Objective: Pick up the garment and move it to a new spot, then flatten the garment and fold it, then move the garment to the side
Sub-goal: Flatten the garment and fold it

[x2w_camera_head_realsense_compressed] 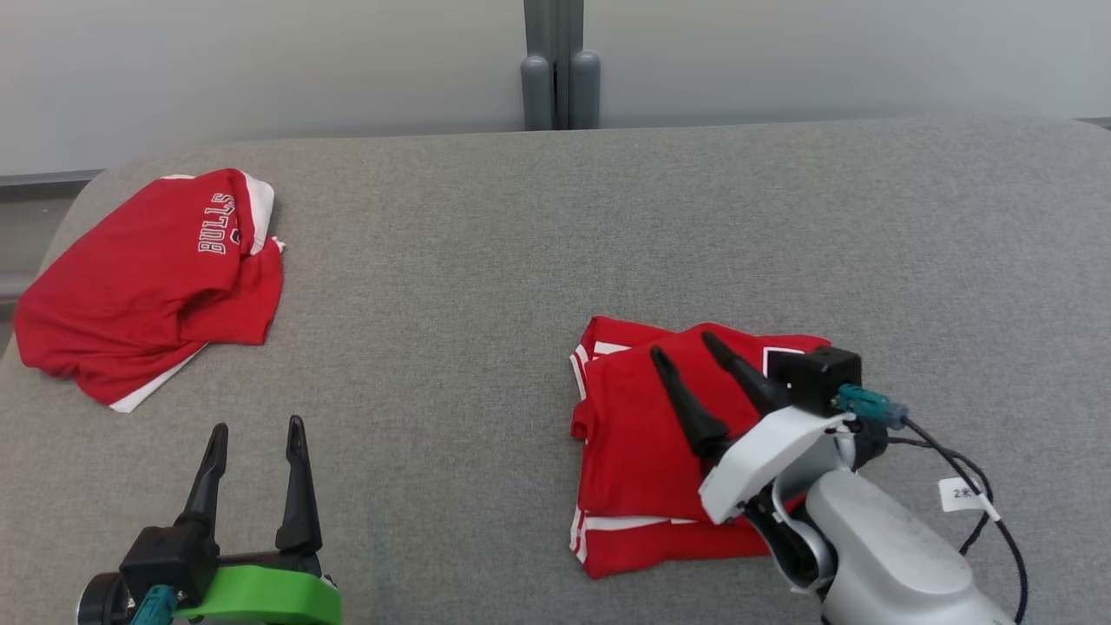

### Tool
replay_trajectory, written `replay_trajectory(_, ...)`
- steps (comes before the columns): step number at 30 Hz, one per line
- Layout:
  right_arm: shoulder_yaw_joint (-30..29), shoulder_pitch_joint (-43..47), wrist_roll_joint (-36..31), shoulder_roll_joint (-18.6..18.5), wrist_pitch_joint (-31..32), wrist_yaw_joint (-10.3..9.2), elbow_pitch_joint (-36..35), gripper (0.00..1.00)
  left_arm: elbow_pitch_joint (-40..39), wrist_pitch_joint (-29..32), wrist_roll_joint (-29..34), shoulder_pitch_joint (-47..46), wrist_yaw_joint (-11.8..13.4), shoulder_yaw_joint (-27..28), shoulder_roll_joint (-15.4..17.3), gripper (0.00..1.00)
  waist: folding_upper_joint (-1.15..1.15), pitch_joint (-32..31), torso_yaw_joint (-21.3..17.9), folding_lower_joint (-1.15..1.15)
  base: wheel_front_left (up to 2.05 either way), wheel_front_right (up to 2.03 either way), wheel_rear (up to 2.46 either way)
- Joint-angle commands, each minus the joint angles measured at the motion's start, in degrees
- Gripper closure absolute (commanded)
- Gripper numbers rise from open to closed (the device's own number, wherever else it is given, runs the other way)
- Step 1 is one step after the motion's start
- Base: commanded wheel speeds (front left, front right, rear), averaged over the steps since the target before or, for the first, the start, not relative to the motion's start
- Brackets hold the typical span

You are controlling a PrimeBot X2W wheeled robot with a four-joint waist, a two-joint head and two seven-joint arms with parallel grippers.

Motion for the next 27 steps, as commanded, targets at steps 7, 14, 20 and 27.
replay_trajectory(7, -9.9, 4.4, -3.9, -6.0, -0.7, -0.07, -8.9, 0.00, 0.3, 0.0, 0.7, 0.2, -0.4, -0.1, 0.1, 0.00, 0.00, -1.7, -2.2, 0.00, 0.00, 0.00, 0.00)
replay_trajectory(14, -19.7, 13.7, -8.5, -7.8, -0.7, -0.06, -18.3, 0.00, 0.3, 0.0, 0.8, 1.4, -0.5, 0.2, 0.1, 0.00, 0.00, -2.8, -3.6, 0.00, 0.00, 0.00, 0.00)
replay_trajectory(20, -24.8, 21.4, -11.4, -5.5, -0.7, -0.06, -24.8, 0.00, 0.4, 0.0, 0.5, 2.2, -0.7, 0.1, 0.1, 0.00, 0.00, -3.2, -4.3, 0.00, 0.00, 0.00, 0.00)
replay_trajectory(27, -26.0, 26.1, -14.3, -2.7, -0.7, -0.06, -28.0, 0.00, 0.6, 0.0, 0.3, 2.4, -0.6, -0.2, 0.1, 0.00, 0.00, -3.3, -4.8, 0.00, 0.00, 0.00, 0.00)
